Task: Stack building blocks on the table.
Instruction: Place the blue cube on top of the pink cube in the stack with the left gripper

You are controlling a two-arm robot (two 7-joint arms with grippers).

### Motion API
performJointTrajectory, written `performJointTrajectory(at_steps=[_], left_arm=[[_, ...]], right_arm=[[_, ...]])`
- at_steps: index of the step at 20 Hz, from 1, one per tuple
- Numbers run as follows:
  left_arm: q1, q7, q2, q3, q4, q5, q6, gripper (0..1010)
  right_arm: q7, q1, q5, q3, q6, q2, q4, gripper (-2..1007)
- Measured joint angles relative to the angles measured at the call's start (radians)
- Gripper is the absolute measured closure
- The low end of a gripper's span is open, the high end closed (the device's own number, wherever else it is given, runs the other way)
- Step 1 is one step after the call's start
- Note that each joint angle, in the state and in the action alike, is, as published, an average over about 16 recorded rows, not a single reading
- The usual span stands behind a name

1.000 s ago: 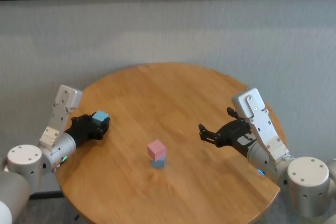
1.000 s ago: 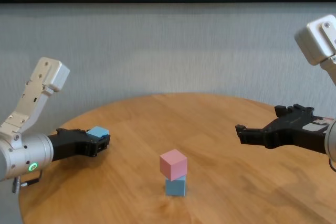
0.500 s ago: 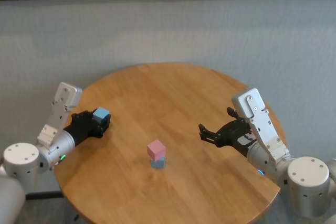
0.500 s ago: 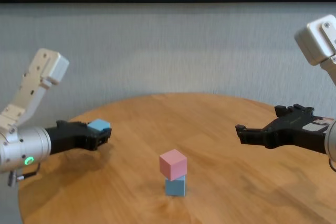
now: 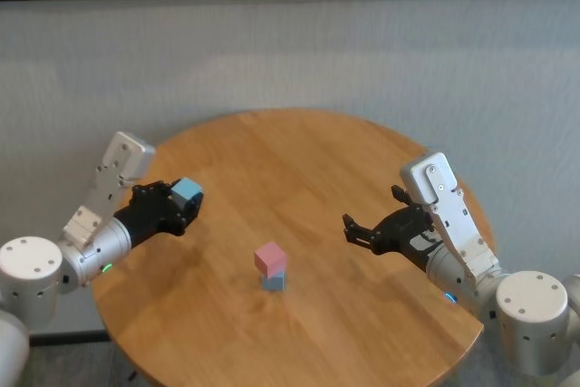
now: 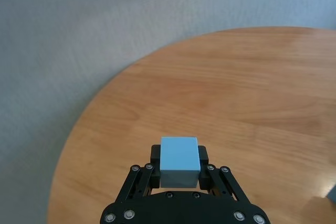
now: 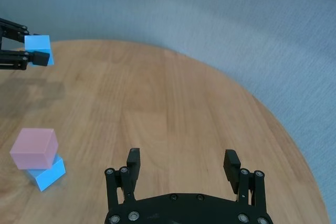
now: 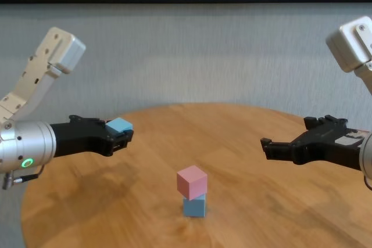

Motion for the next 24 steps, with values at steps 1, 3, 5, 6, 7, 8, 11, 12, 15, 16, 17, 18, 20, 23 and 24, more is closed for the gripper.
performJointTrajectory(at_steps=[1, 3, 5, 6, 7, 8, 11, 12, 15, 16, 17, 18, 20, 23, 24], left_arm=[[0.005, -0.005, 0.004, 0.007, -0.018, 0.001, 0.006, 613], [0.011, -0.015, 0.009, 0.021, -0.044, 0.002, 0.014, 613], [0.011, -0.026, 0.011, 0.036, -0.058, 0.004, 0.018, 613], [0.009, -0.032, 0.011, 0.044, -0.061, 0.005, 0.019, 613], [0.006, -0.037, 0.011, 0.052, -0.063, 0.006, 0.021, 613], [0.003, -0.042, 0.009, 0.061, -0.063, 0.007, 0.022, 613], [-0.01, -0.055, 0.005, 0.085, -0.059, 0.011, 0.027, 613], [-0.013, -0.058, 0.003, 0.092, -0.058, 0.012, 0.03, 613], [-0.021, -0.063, -0.001, 0.112, -0.058, 0.014, 0.041, 613], [-0.023, -0.062, -0.002, 0.118, -0.059, 0.015, 0.046, 613], [-0.023, -0.06, -0.003, 0.122, -0.061, 0.015, 0.052, 613], [-0.023, -0.058, -0.003, 0.127, -0.064, 0.016, 0.057, 613], [-0.019, -0.053, -0.003, 0.134, -0.075, 0.016, 0.07, 613], [-0.007, -0.041, 0.002, 0.139, -0.101, 0.013, 0.087, 613], [-0.001, -0.036, 0.005, 0.139, -0.112, 0.011, 0.092, 613]], right_arm=[[0.0, 0.0, 0.0, 0.0, 0.0, 0.0, 0.0, 0], [0.0, 0.0, 0.0, 0.0, 0.0, 0.0, 0.0, 0], [0.0, 0.0, 0.0, 0.0, 0.0, 0.0, 0.0, 0], [0.0, 0.0, 0.0, 0.0, 0.0, 0.0, 0.0, 0], [0.0, 0.0, 0.0, 0.0, 0.0, 0.0, 0.0, 0], [0.0, 0.0, 0.0, 0.0, 0.0, 0.0, 0.0, 0], [0.0, 0.0, 0.0, 0.0, 0.0, 0.0, 0.0, 0], [0.0, 0.0, 0.0, 0.0, 0.0, 0.0, 0.0, 0], [0.0, 0.0, 0.0, 0.0, 0.0, 0.0, 0.0, 0], [0.0, 0.0, 0.0, 0.0, 0.0, 0.0, 0.0, 0], [0.0, 0.0, 0.0, 0.0, 0.0, 0.0, 0.0, 0], [0.0, 0.0, 0.0, 0.0, 0.0, 0.0, 0.0, 0], [0.0, 0.0, 0.0, 0.0, 0.0, 0.0, 0.0, 0], [0.0, 0.0, 0.0, 0.0, 0.0, 0.0, 0.0, 0], [0.0, 0.0, 0.0, 0.0, 0.0, 0.0, 0.0, 0]])
